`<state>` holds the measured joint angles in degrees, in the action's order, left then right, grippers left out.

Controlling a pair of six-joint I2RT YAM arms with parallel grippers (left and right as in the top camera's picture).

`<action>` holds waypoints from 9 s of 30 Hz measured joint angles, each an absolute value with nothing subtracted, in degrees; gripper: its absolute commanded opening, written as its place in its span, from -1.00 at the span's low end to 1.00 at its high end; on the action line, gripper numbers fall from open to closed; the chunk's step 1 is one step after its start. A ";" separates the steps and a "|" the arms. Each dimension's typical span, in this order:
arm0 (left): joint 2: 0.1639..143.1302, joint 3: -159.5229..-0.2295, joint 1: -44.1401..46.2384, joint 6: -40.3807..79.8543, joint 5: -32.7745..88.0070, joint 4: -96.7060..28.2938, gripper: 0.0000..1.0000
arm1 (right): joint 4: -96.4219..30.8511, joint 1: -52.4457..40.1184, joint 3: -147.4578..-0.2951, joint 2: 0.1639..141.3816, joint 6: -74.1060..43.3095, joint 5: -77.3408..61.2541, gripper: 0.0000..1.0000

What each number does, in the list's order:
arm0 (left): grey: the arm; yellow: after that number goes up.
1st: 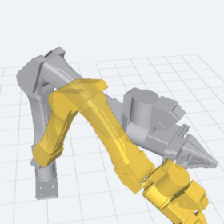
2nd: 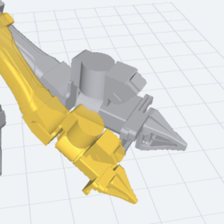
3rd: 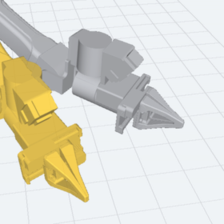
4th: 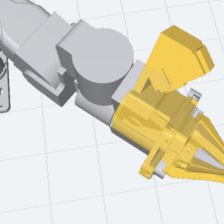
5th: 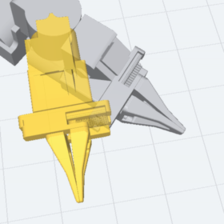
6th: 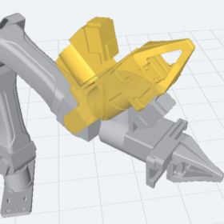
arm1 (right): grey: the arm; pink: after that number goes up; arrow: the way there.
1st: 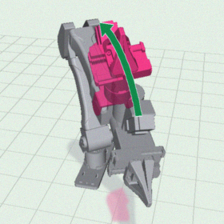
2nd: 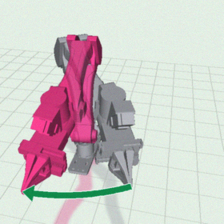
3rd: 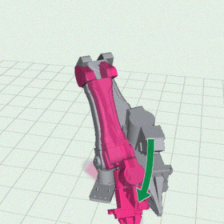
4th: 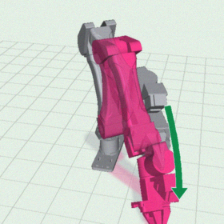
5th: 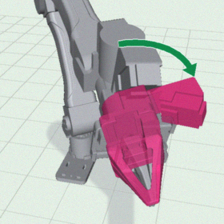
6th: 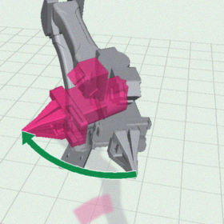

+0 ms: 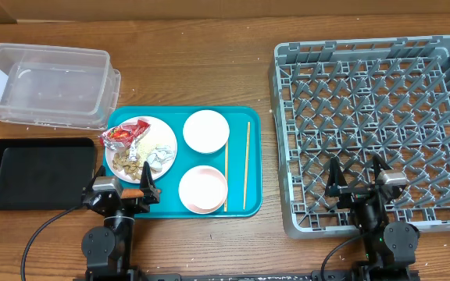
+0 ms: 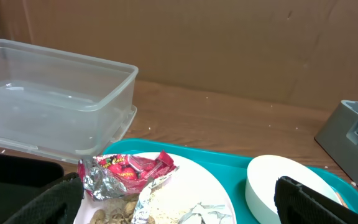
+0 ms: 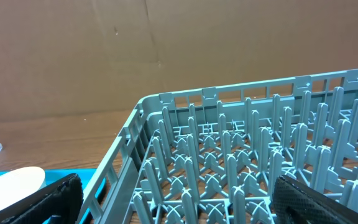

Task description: Sort waste into correct bins and load items into the dishwasher

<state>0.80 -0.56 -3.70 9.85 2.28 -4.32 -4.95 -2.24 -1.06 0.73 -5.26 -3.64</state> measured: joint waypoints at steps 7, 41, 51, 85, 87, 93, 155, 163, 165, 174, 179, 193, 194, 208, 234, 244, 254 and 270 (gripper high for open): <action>0.80 -0.56 -3.70 9.85 2.31 -4.32 0.99 | -4.97 -2.24 -1.06 0.73 -5.23 -3.66 1.00; 6.94 -19.75 -3.70 10.55 1.23 -22.87 1.00 | -25.82 -2.24 -22.79 7.88 -5.26 -4.08 1.00; 34.02 -50.11 -3.73 9.39 1.28 -45.89 1.00 | -53.06 -2.24 -53.71 31.33 -5.10 -4.12 1.00; 88.25 -71.83 -5.06 17.06 -6.83 -58.11 1.00 | -71.57 -2.24 -68.25 57.01 -4.67 -3.05 1.00; 91.00 -71.83 -6.15 17.28 -7.09 -56.53 0.99 | -71.57 -2.24 -68.25 57.01 -4.67 -2.83 1.00; 97.51 -71.83 -8.78 17.96 -7.35 -52.88 0.60 | -71.55 -2.24 -68.25 57.01 -4.64 -2.55 1.00; 93.86 -91.02 -2.94 18.06 -0.30 -68.53 0.80 | -71.81 -2.24 -68.25 57.01 -4.64 -1.23 1.00; 94.30 -86.30 1.54 17.65 2.72 -74.26 0.80 | -74.19 -2.24 -68.25 57.01 -4.67 -1.23 1.00; 94.45 -83.57 1.91 17.58 2.85 -72.73 0.76 | -74.56 -2.24 -68.25 57.01 -4.62 -1.23 1.00; 95.07 -70.78 2.28 17.23 3.09 -59.83 0.59 | -74.70 -2.24 -68.25 57.01 -4.69 -1.26 1.00; 95.22 -64.95 3.42 16.97 3.33 -52.34 0.54 | -75.05 -2.24 -68.25 57.01 -4.67 -1.23 1.00; 95.29 -61.10 4.16 16.53 3.49 -46.74 0.07 | -75.05 -2.24 -68.25 57.01 -4.67 -1.26 1.00; 95.29 -61.10 4.16 16.53 3.49 -46.68 0.06 | -75.07 -2.24 -68.25 57.01 -4.69 -1.23 1.00; 97.82 -61.10 4.16 16.53 2.76 -46.17 -0.24 | -75.07 -2.24 -68.25 57.01 -4.67 -1.23 1.00; 99.50 -85.32 3.18 16.29 -3.97 -64.36 -0.92 | -75.02 -2.24 -68.25 57.01 -4.64 -1.26 1.00; 99.50 -93.12 -9.41 16.16 -4.32 -55.83 -0.92 | -75.00 -2.24 -68.25 57.01 -4.67 -1.23 1.00; 103.92 -93.17 -18.28 16.84 -4.78 -47.05 0.54 | -75.05 -2.24 -68.25 57.01 -4.67 -1.23 1.00; 100.97 -93.54 -17.98 16.99 7.01 -70.02 0.66 | -73.58 -2.24 -68.25 57.01 -4.67 -4.34 1.00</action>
